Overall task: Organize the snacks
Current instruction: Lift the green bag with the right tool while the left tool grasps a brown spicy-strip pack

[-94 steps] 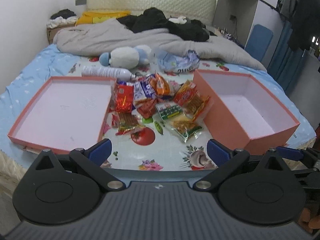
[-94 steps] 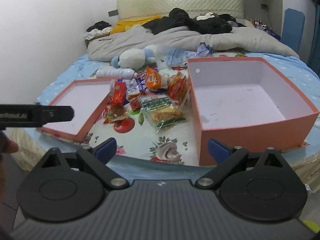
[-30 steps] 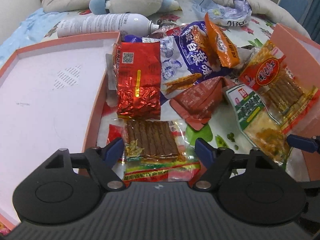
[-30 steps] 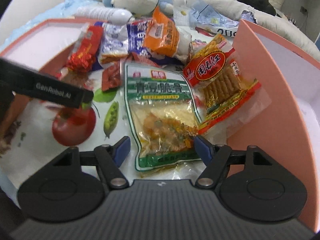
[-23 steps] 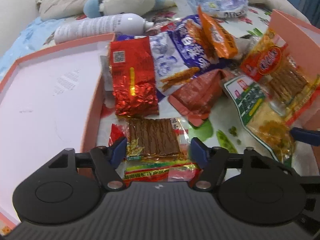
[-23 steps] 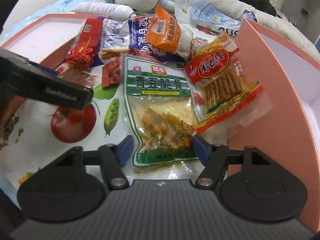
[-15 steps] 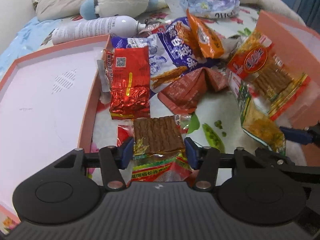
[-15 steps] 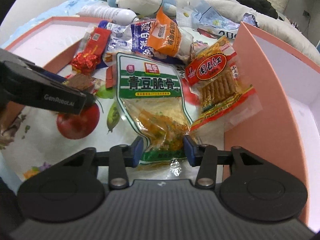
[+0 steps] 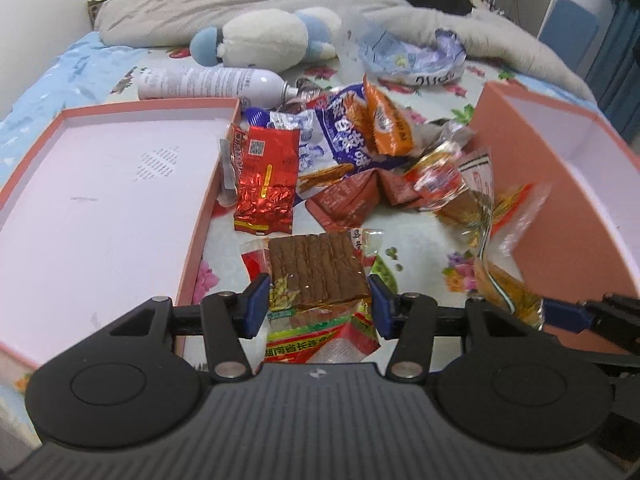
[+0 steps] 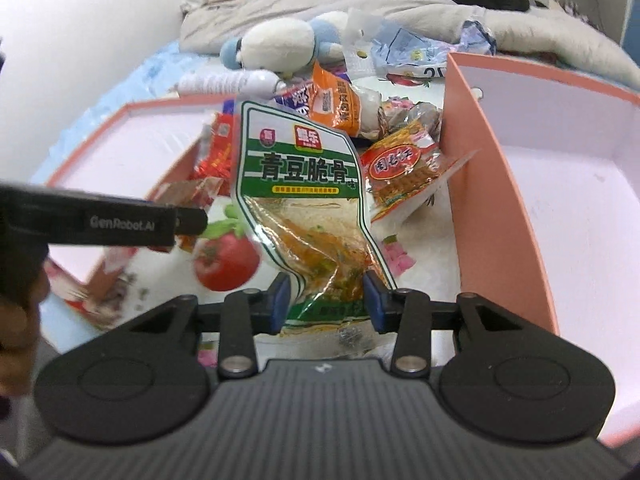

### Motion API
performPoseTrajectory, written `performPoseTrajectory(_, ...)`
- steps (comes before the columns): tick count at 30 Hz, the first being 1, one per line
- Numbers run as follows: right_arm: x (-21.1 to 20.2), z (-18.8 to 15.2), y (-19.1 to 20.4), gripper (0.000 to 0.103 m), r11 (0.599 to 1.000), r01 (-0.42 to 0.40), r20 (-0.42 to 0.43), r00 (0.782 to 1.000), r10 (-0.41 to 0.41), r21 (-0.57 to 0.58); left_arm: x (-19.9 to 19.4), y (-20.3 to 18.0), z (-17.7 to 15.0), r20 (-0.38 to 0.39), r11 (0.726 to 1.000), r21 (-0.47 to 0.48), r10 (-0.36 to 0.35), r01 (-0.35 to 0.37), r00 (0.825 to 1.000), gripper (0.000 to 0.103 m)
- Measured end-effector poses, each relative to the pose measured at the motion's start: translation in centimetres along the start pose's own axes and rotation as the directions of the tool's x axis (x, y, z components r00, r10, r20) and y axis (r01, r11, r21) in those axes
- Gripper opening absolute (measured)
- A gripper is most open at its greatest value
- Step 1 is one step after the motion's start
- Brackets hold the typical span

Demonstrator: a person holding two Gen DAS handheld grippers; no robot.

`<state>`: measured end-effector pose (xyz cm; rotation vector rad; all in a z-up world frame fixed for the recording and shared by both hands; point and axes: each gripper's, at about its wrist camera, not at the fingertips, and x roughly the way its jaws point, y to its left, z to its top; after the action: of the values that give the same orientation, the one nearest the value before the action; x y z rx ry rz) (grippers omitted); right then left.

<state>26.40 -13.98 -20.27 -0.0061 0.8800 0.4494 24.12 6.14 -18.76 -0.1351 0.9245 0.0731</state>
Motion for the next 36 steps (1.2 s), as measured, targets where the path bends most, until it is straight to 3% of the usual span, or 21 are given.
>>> performPoseTrajectory(4,-1.9,-0.5,-0.3,0.042,0.995,-0.055,0.02,0.998,0.053,0.079,-2.6,-0.2,-0.5,0.021,1.0,-0.021,-0.013,0.014,1.0,0.057)
performPoseTrajectory(10,-4.7,-1.1,-0.1,0.042,0.99,-0.096,0.061,0.994,0.09,0.099,-6.1,-0.9,-1.3,0.059,1.0,-0.021,-0.02,0.021,0.998,0.057)
performPoseTrajectory(22,-12.2,-1.8,0.1,0.042,0.992,-0.079,0.172,0.983,0.062,0.098,-14.0,-2.4,-2.2,0.145,0.995,-0.058,-0.069,0.079,0.987,0.057)
performPoseTrajectory(26,-14.6,-2.1,0.0,0.042,0.992,-0.074,0.208,0.977,0.052,0.098,-16.3,-4.1,-2.2,0.177,0.996,-0.01,-0.091,0.094,0.98,0.057)
performPoseTrajectory(36,-18.6,-2.8,-2.1,0.042,0.993,-0.005,0.254,0.967,-0.025,0.118,-18.1,-8.2,-2.9,0.178,0.984,0.014,-0.18,0.18,0.967,0.057)
